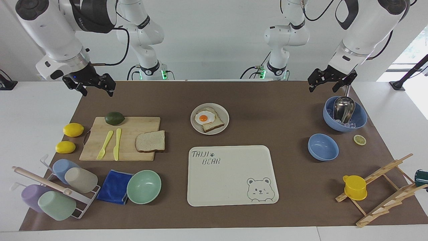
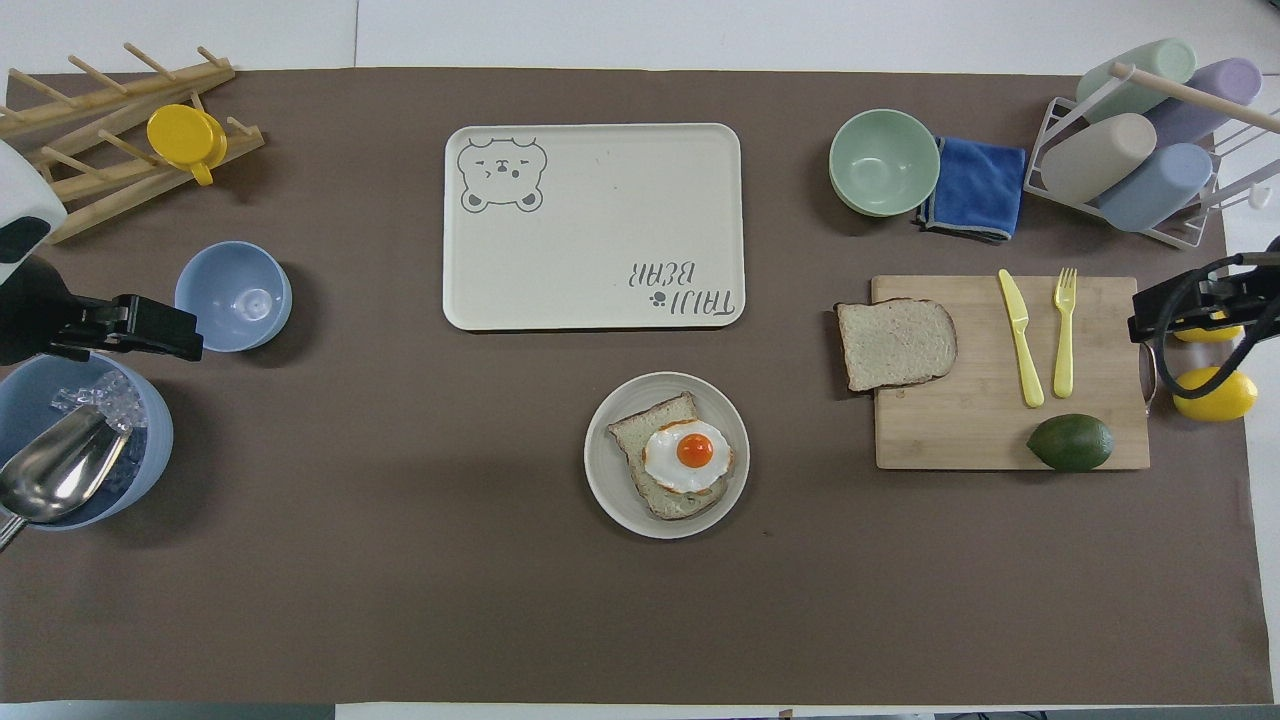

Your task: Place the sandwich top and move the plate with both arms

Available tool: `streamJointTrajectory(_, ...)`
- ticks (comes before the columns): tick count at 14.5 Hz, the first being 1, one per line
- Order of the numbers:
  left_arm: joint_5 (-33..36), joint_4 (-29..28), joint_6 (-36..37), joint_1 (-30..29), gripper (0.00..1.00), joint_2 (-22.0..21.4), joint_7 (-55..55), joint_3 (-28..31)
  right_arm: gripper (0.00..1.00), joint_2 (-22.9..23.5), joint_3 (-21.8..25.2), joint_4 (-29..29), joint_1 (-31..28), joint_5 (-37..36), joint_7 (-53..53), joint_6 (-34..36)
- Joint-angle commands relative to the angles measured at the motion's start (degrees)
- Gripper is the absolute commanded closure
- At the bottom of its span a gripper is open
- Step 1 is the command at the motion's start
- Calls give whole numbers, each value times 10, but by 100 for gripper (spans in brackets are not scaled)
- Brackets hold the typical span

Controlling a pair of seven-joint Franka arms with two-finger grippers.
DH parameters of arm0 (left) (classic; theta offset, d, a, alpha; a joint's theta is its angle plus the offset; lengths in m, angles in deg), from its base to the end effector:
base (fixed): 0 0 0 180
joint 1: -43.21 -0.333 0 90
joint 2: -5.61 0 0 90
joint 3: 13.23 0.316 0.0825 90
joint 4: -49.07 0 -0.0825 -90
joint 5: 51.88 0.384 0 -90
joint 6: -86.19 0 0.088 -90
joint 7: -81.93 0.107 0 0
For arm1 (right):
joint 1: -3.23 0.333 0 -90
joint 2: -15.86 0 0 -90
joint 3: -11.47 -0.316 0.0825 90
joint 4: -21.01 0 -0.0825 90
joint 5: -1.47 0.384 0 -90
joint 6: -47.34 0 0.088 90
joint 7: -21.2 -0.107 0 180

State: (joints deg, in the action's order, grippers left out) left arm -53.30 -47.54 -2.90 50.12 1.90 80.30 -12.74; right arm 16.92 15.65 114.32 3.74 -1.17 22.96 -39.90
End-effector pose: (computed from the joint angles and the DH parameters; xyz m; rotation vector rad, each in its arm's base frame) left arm 0.5266 -0.0618 0.6041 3.1165 -0.1297 -0.1063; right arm 0.5501 -0.0401 0.5835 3.0935 -0.0507 -0.1959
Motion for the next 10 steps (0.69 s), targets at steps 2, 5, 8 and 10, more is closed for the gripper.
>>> streamJointTrajectory(2, 5, 5, 9, -8, 0, 0, 3, -6, 0, 0, -12, 88, 84, -67, -72, -81)
streamJointTrajectory(5, 5, 5, 9, -8, 0, 0, 3, -6, 0, 43, -12, 130, 164, -159, -83, -190)
streamJointTrajectory(8, 5, 5, 9, -8, 0, 0, 3, -6, 0, 93, -13, 131, 207, -186, -197, -201)
streamJointTrajectory(10, 5, 5, 9, -8, 0, 0, 3, -6, 0, 144, -12, 117, 258, -213, -259, -189)
